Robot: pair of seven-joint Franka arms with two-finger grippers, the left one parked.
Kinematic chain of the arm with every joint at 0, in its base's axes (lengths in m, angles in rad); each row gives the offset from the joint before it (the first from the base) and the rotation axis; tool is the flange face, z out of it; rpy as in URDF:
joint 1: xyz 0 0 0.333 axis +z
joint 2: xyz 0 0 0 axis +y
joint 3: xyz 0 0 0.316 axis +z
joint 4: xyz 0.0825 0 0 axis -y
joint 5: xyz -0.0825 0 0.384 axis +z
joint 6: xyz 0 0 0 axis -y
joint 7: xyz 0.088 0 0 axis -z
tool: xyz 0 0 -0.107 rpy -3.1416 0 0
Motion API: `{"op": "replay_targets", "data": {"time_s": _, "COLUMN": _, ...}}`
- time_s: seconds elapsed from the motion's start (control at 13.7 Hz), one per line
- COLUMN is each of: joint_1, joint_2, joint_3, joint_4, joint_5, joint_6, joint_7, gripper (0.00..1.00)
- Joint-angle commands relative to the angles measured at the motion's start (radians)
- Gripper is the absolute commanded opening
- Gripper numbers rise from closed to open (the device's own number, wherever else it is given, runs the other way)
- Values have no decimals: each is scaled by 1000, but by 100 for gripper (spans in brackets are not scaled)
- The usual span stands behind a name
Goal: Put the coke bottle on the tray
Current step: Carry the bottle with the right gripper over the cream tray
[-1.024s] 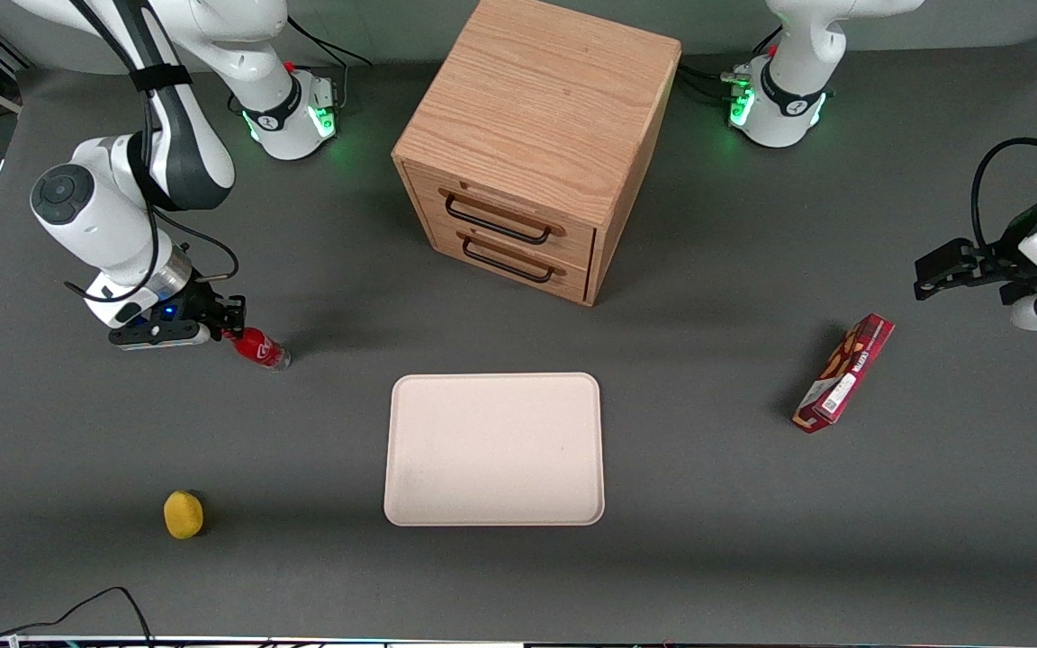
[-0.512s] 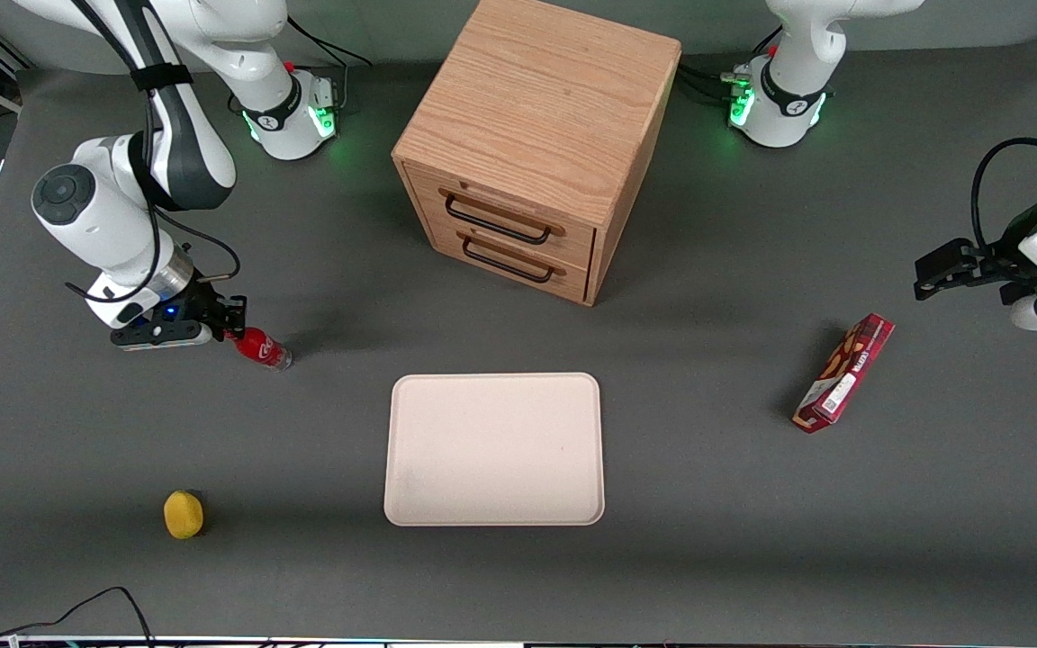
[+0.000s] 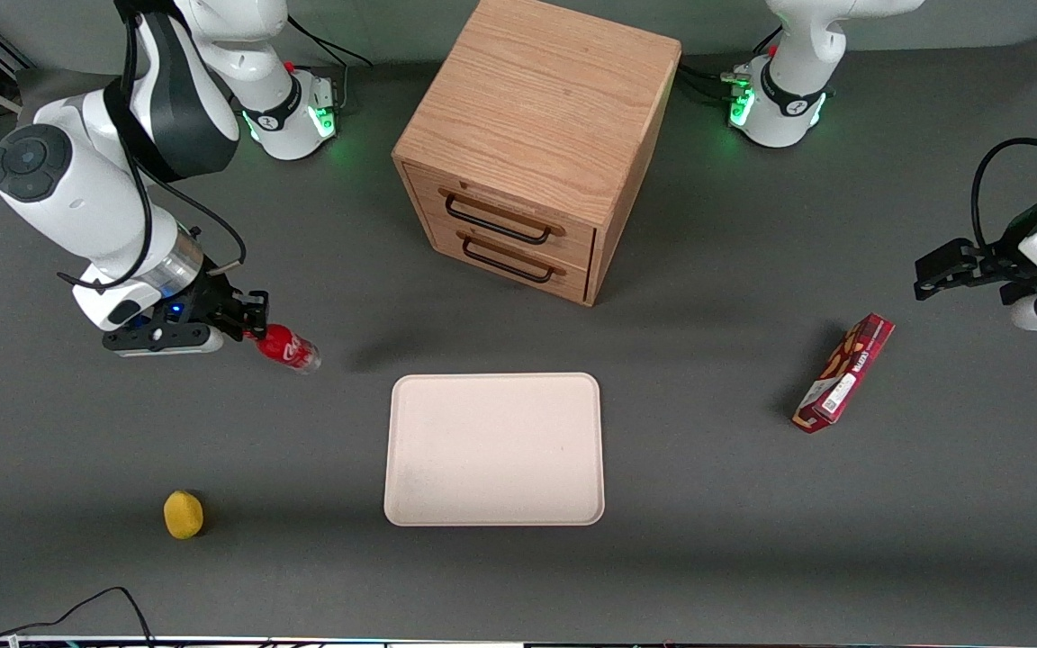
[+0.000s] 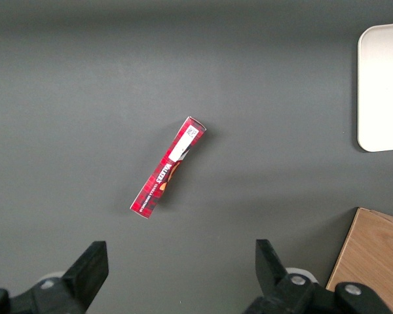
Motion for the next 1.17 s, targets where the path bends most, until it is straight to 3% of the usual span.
{"op": "replay_targets", "data": {"time_s": 0.0, "joint_1": 67, "joint_2": 254, "joint_3": 13, "joint_4": 306, "joint_5": -19, "joint_6": -63, "joint_7": 71, "gripper": 0}}
{"op": "replay_targets", "data": {"time_s": 0.37, "joint_1": 247, "joint_2": 564, "joint_3": -3, "joint_4": 624, "joint_5": -246, "joint_6": -66, "joint_7": 327, "gripper": 0}}
{"op": "replay_targets", "data": {"time_s": 0.88, "joint_1": 364, "joint_2": 675, "joint_3": -127, "joint_4": 744, "joint_5": -257, "joint_6": -20, "joint_7": 344, "gripper": 0}}
{"op": "replay_targets", "data": {"time_s": 1.1, "joint_1": 371, "joint_2": 689, "joint_3": -133, "joint_4": 741, "joint_5": -251, "joint_6": 6, "joint_7": 367, "gripper": 0}}
